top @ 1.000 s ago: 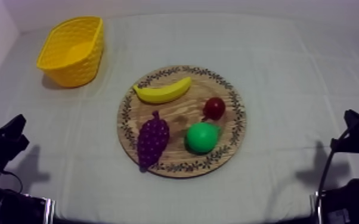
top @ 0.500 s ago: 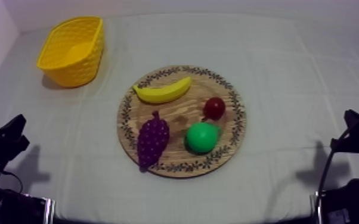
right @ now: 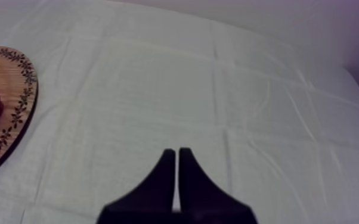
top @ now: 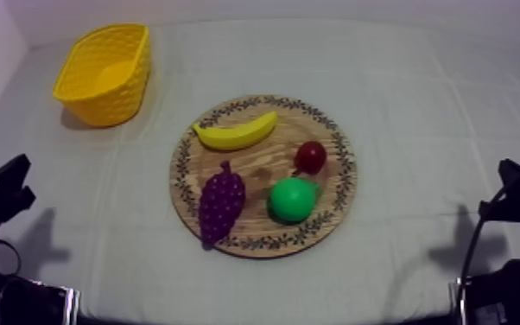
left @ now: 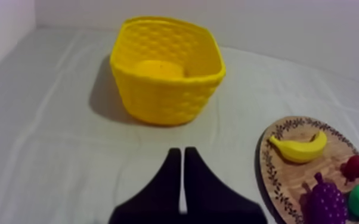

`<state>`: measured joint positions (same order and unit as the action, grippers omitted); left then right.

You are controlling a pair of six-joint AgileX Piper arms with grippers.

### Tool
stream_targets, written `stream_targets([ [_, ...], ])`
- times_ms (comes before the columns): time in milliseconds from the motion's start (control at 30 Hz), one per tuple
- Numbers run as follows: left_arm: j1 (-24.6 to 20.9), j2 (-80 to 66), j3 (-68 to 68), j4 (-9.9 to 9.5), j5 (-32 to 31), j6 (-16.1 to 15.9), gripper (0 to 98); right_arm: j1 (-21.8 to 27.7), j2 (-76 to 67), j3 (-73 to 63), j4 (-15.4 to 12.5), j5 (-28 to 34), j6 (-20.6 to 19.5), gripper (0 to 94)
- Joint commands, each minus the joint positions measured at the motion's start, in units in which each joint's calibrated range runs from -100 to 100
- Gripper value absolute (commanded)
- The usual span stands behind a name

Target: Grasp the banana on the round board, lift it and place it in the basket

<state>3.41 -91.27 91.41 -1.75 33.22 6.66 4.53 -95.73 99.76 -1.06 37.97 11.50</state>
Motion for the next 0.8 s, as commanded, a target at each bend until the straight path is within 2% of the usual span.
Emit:
stream_targets([
  [0,0.2,3.9,-4.8,-0.3,0.0,-0.6,0.1,0.0,0.0,0.0,0.0,0.0,0.0,0.3],
  [167,2.2,13.9,-14.4,-2.07,-1.0,-0.9,0.1,0.0,0.0,0.0,0.0,0.0,0.0,0.3],
  [333,6.5,25.3,-24.7,-4.41,-2.3,-1.3,0.1,0.0,0.0,0.0,0.0,0.0,0.0,0.3],
  [467,9.7,32.8,-32.5,-5.38,-2.7,-2.8,0.1,0.0,0.0,0.0,0.0,0.0,0.0,0.3],
  [767,18.2,48.4,-50.1,-9.71,3.4,-5.0,0.1,0.0,0.0,0.0,0.0,0.0,0.0,0.3],
])
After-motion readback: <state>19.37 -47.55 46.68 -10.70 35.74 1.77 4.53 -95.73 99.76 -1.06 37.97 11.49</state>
